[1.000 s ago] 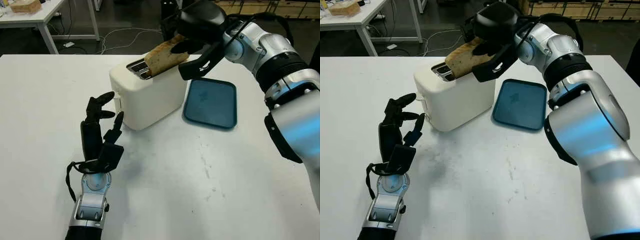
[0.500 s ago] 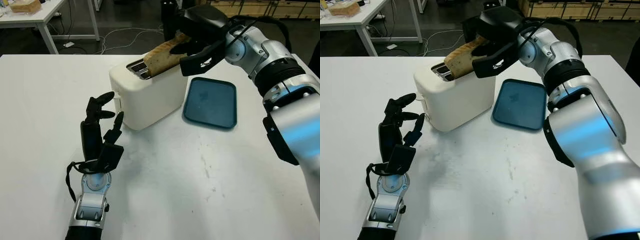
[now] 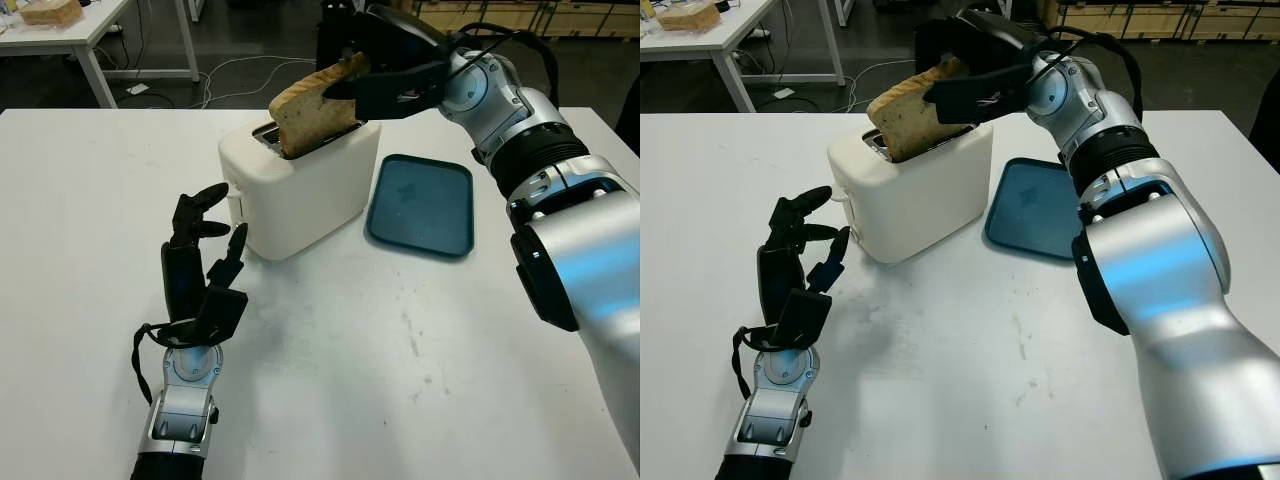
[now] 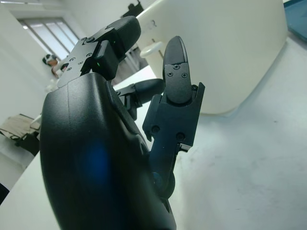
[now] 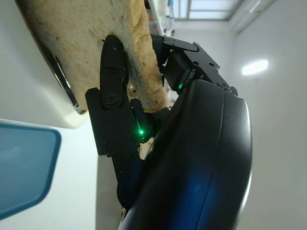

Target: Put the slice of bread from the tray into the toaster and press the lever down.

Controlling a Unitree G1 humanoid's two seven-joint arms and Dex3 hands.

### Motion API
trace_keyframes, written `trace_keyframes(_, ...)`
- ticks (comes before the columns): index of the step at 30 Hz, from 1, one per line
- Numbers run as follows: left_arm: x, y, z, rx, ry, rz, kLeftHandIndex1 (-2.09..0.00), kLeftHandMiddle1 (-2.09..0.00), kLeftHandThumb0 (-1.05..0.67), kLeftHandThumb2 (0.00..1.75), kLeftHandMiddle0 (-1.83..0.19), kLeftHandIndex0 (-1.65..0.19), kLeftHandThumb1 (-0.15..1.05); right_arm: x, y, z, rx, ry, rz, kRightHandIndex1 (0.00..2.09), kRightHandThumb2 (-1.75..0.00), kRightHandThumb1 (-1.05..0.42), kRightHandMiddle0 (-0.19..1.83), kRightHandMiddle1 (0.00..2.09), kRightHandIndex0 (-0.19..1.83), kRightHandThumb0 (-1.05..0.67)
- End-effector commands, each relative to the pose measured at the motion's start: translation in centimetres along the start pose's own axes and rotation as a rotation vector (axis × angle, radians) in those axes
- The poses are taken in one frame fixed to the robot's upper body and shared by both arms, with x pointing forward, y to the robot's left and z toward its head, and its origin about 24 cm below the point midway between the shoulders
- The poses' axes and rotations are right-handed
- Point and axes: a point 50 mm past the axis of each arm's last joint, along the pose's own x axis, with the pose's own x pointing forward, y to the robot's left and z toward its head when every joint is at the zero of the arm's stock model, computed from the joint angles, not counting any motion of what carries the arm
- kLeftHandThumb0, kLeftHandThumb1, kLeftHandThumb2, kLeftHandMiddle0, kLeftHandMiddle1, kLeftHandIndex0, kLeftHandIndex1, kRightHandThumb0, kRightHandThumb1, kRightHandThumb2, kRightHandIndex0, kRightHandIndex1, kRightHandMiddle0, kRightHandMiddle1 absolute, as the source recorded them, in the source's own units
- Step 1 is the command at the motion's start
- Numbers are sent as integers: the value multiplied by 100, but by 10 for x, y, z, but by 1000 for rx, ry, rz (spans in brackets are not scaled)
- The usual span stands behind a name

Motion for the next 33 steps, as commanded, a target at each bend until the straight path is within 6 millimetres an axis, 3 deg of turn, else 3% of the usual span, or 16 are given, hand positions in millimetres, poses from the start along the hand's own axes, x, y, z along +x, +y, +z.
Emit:
trace_keyframes(1,-1,-1,0,4,-3,2,-77,-153,-32,37,-18,-25,92,1,5,-2,1,19,17,175,-47,-92,57,175,83,-42)
trace_keyframes(8,-1,0,1,-1,-9,6,-76,-152,-31,37,-18,-26,92,-3,21,-16,-125,113,98,175,-45,-92,51,175,73,-40)
trace_keyframes(10,-1,0,1,2,-12,7,-75,-152,-31,37,-18,-27,92,-4,26,-21,-135,145,121,175,-44,-92,54,151,64,-40)
trace_keyframes(14,0,0,2,-3,-8,9,-75,-153,-30,37,-18,-27,92,-8,34,-30,-144,178,155,175,-44,-92,55,153,61,-38)
trace_keyframes(17,0,0,2,-5,-11,8,-75,-153,-31,37,-18,-27,92,-11,37,-35,-144,198,165,157,-42,-92,60,120,60,-39)
trace_keyframes(21,0,0,1,-5,-6,7,-74,-154,-31,37,-17,-27,92,-13,35,-39,-144,227,170,127,-39,-92,67,91,60,-54)
trace_keyframes(25,-1,0,1,-1,-4,6,-74,-153,-31,37,-17,-27,92,-14,29,-39,-261,222,167,52,-28,-92,51,19,30,-69)
trace_keyframes(29,-1,-1,1,-11,-7,5,-74,-154,-30,37,-18,-28,92,-16,19,-38,-284,189,81,31,-17,-92,32,1,8,-79)
trace_keyframes(33,-2,0,0,3,-5,9,-75,-154,-31,37,-17,-28,92,-18,-1,-34,-311,139,-76,21,-23,-92,16,0,0,-85)
